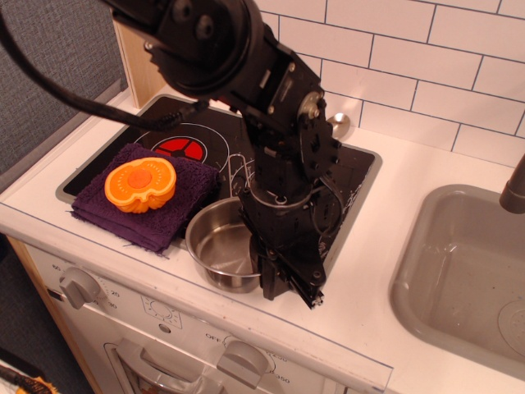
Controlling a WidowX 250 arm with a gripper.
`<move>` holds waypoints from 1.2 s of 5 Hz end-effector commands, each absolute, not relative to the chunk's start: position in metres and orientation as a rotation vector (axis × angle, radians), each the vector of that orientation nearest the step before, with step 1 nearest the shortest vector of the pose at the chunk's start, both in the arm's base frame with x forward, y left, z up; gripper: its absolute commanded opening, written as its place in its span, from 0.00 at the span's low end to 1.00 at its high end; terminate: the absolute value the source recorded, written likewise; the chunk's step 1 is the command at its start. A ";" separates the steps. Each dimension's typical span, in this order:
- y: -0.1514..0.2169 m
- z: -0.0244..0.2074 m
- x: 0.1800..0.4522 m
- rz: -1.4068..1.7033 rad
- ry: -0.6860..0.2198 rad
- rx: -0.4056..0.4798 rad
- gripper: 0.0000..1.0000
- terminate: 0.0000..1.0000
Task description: Move the silver pot to the bottom right corner of the stove top.
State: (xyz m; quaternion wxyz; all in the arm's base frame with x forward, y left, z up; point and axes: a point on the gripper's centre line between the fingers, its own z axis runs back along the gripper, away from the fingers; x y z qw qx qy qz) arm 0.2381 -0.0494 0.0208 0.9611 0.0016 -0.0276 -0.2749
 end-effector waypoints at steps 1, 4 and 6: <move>-0.048 0.045 0.244 -0.545 -0.154 -0.045 1.00 0.00; 0.005 0.114 0.264 -0.174 -0.316 0.063 1.00 0.00; 0.005 0.114 0.264 -0.174 -0.316 0.063 1.00 1.00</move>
